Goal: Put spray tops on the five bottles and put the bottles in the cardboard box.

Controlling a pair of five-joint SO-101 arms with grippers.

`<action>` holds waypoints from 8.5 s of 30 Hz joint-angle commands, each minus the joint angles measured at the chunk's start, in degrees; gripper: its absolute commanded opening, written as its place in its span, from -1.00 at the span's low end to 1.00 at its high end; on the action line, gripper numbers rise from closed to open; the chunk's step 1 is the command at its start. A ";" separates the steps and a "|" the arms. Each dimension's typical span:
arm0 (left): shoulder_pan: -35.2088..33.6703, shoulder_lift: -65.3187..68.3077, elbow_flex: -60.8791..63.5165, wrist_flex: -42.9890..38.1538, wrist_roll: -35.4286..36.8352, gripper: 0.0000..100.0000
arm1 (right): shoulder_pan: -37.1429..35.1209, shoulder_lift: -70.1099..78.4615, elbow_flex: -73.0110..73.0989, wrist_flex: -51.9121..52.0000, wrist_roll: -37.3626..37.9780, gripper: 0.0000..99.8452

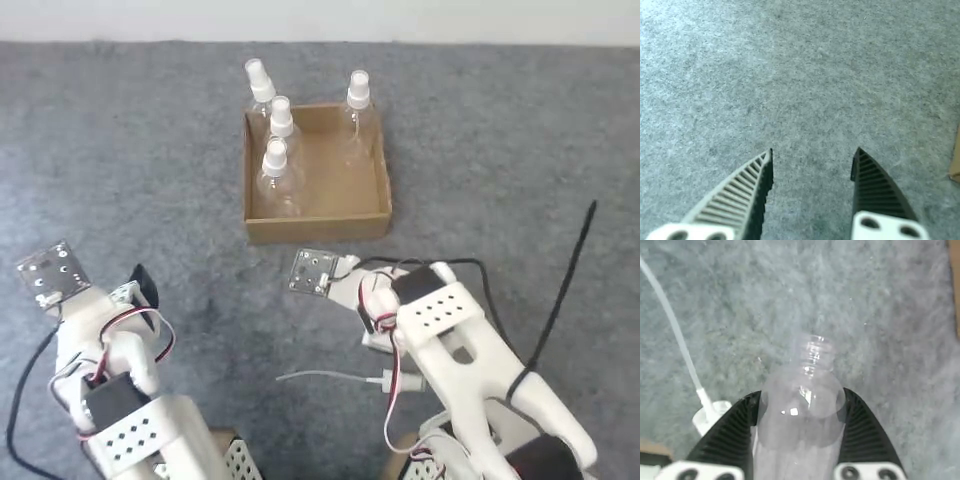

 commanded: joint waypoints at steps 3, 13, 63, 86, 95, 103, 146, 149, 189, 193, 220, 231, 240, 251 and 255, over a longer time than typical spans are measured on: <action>-0.26 -0.70 -0.66 -1.85 -0.09 -0.51 | -0.22 -1.45 -7.21 6.02 -5.10 -0.94; -0.26 -0.70 -0.66 -1.85 -0.09 -0.51 | 2.59 -9.36 -9.67 9.98 -8.62 -0.94; 36.40 -0.09 -14.73 12.04 -17.41 -0.52 | 50.51 -26.24 5.27 -14.20 -44.75 -0.94; 76.66 35.34 -26.59 14.86 -21.19 -0.42 | 54.02 -26.33 8.70 -18.77 -44.84 -0.94; 83.25 49.67 -33.71 14.77 -25.05 -0.43 | 58.07 -26.33 8.00 -18.77 -47.30 -0.94; 86.95 59.52 -36.26 8.88 -24.97 -0.43 | 61.32 -26.33 7.47 -18.86 -47.30 -0.94; 91.60 97.85 -60.97 8.62 -24.79 -0.84 | 61.93 -26.33 6.95 -18.77 -47.30 -0.94; 91.60 98.64 -62.29 10.81 -24.79 -0.94 | 61.76 -26.33 6.95 -18.77 -47.30 -0.94; 87.47 98.55 -63.78 25.23 -23.47 -0.97 | 60.44 -26.33 7.03 -18.59 -46.77 -0.94; 87.47 97.05 -64.57 29.27 -23.30 -0.97 | 60.44 -26.33 7.03 -18.68 -46.77 -0.94; 79.12 59.34 -47.69 25.41 -22.95 -0.97 | 49.71 -26.33 8.70 -18.15 -46.68 -0.95; 69.89 39.12 -47.69 23.74 -17.93 -0.97 | 39.78 -26.33 9.67 -17.71 -46.68 -0.95; 67.08 28.92 -47.78 20.13 -10.99 -0.97 | 32.31 -37.32 9.76 -10.24 -47.12 -0.94; 56.62 13.27 -47.34 15.47 -7.12 -0.97 | 15.60 -60.53 20.66 -17.89 -43.78 -0.95; 53.10 10.55 -47.34 12.84 -5.19 -0.97 | 10.42 -64.84 21.01 -19.91 -41.23 -0.95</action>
